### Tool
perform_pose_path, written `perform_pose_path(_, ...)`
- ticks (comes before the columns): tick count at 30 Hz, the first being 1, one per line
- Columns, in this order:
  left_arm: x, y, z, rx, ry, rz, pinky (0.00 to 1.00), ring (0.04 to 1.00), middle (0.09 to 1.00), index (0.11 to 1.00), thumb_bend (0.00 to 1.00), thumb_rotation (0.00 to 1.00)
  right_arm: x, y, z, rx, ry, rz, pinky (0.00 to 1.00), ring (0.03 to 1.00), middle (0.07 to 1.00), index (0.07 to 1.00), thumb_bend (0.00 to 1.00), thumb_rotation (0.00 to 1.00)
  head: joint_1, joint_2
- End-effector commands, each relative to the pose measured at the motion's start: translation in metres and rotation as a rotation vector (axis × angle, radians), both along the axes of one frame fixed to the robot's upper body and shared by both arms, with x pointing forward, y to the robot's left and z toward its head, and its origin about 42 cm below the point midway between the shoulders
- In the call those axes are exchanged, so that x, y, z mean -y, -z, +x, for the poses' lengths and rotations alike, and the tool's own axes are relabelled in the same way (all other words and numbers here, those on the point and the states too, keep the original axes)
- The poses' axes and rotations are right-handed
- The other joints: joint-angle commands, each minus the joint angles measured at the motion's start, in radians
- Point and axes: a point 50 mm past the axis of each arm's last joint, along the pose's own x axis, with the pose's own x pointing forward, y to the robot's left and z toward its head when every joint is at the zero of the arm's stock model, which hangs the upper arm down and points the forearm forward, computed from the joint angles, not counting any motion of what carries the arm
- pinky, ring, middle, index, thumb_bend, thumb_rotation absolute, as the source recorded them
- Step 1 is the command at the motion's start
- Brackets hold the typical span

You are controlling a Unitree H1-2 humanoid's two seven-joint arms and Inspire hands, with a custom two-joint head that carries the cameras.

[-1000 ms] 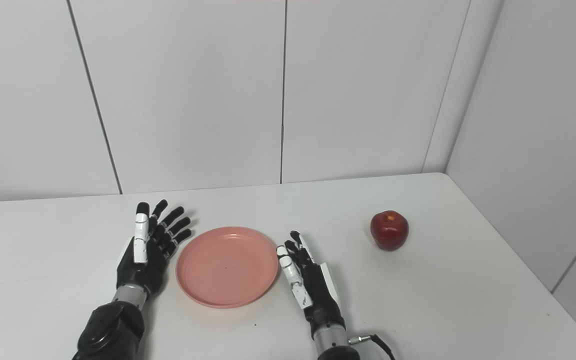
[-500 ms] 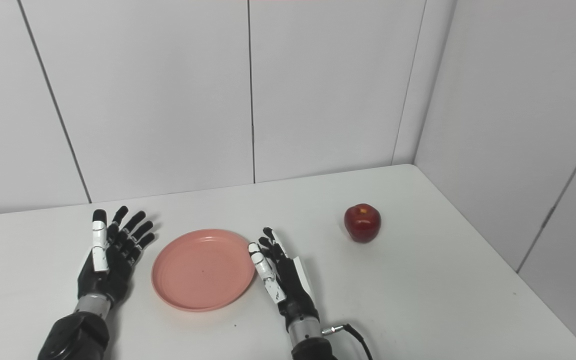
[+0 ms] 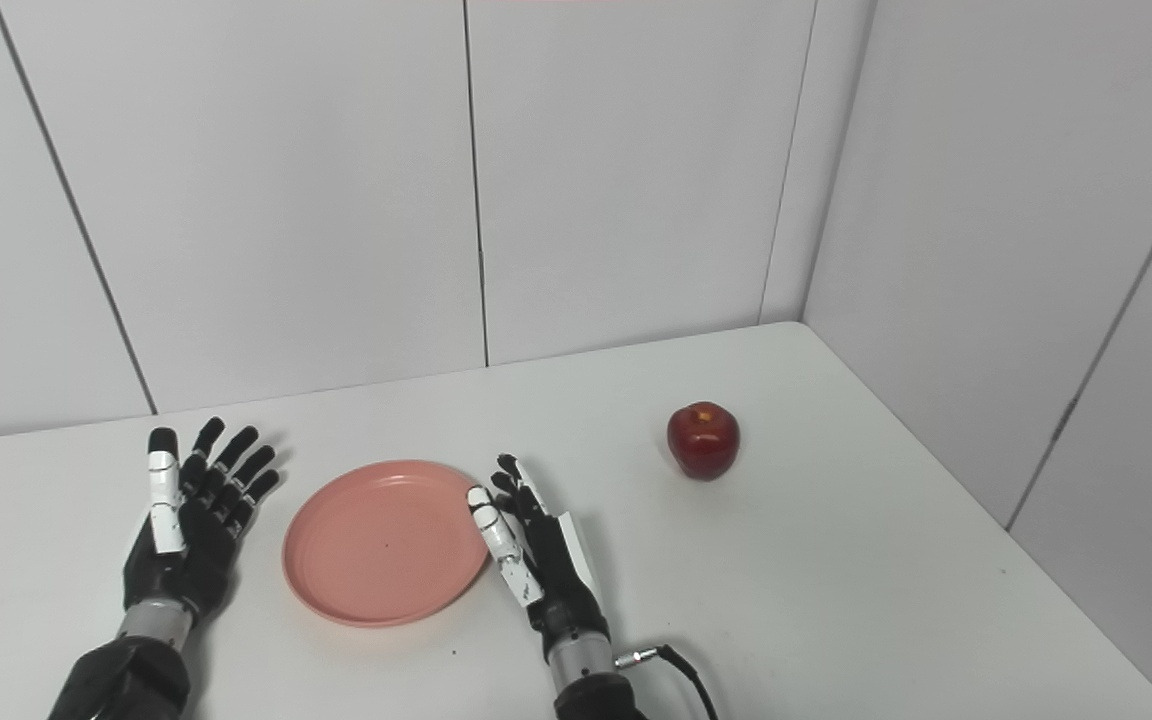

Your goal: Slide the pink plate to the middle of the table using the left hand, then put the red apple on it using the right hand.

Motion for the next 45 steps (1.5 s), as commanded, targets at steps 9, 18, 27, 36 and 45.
perform_pose_path(9,-0.019,0.042,-0.017,-0.156,-0.039,-0.006,0.92,0.894,0.912,0.975,0.69,0.96,-0.022,-0.004,0.009,0.123,0.038,0.043,0.91,0.923,0.931,0.933,0.78,1.00,-0.046,-0.018)
perform_pose_path(18,-0.023,0.043,-0.016,-0.158,-0.040,-0.016,0.93,0.904,0.923,0.977,0.67,0.96,-0.025,-0.004,0.011,0.164,0.095,0.034,0.98,0.976,0.983,0.959,0.65,1.00,-0.079,-0.032)
perform_pose_path(27,-0.025,0.042,-0.014,-0.169,-0.046,-0.025,0.93,0.907,0.924,0.982,0.66,0.97,-0.027,-0.003,0.013,0.175,0.107,0.016,1.00,1.000,0.993,0.958,0.64,1.00,-0.095,-0.040)
perform_pose_path(36,-0.022,0.042,-0.016,-0.168,-0.044,-0.017,0.94,0.912,0.924,0.981,0.63,1.00,-0.024,0.000,0.013,0.185,0.111,0.005,1.00,0.992,0.984,0.951,0.63,1.00,-0.088,-0.044)
perform_pose_path(45,-0.011,0.046,-0.015,-0.169,-0.035,-0.019,0.93,0.903,0.917,0.978,0.64,0.98,-0.010,-0.001,0.017,0.212,0.151,0.010,0.98,0.972,0.978,0.964,0.64,1.00,-0.090,-0.067)
